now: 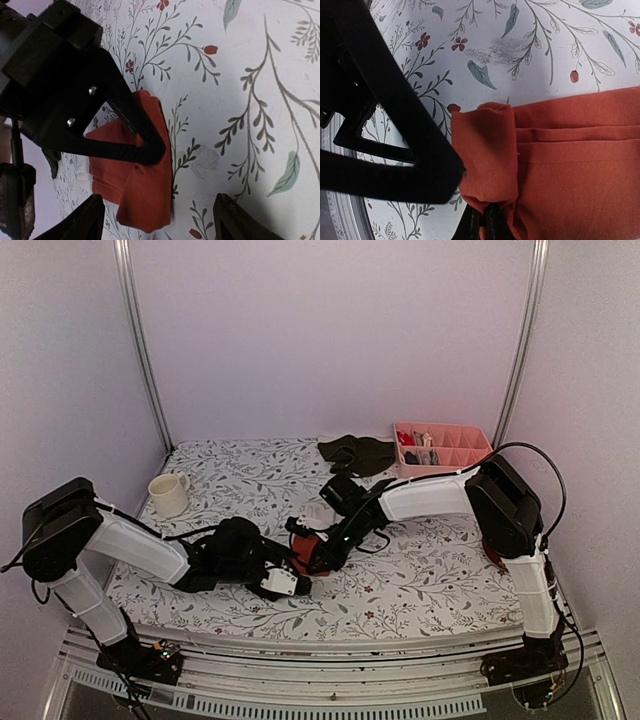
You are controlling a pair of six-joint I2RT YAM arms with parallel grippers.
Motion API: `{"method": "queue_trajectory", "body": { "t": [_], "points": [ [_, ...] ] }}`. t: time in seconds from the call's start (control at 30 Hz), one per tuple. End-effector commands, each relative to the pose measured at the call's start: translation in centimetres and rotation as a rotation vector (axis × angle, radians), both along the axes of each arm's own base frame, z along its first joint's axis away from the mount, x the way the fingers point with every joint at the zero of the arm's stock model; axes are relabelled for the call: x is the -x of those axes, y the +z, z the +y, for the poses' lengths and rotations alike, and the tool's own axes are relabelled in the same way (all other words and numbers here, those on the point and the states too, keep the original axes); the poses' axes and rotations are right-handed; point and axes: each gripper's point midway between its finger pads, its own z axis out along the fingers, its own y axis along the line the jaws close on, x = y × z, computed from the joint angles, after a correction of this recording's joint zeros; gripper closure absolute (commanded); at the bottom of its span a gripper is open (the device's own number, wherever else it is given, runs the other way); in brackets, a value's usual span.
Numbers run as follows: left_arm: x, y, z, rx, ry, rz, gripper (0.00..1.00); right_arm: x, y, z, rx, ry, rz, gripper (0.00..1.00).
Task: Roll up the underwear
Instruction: Roll the underwear at the center of the board.
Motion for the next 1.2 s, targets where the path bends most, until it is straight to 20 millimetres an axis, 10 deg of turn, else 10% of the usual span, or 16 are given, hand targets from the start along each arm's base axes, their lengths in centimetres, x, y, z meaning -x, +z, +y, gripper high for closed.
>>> {"method": "queue_trajectory", "body": {
  "t": [0.0,0.57,0.87,1.17],
  "points": [
    [-1.5,0.6,-1.5,-0.023,0.002,-0.085,0.24,1.0,-2.9,-1.3,0.093,-0.008,0.061,0.96],
    [-2.8,-2.7,-1.1,-0.133,0.06,-0.053,0.53,0.8,-3.1,-1.5,0.106,-0.013,0.046,0.96],
    [-1.6,-3.7,-0.9,-0.166,0.064,0.069,1.0,0.4,-2.7,-1.7,0.112,-0.026,0.021,0.96],
    [1.1,-5.1,0.2,-0.261,0.085,0.439,1.0,-1.7,3.6,-3.0,0.074,-0.146,-0.162,0.54]
  ]
}}
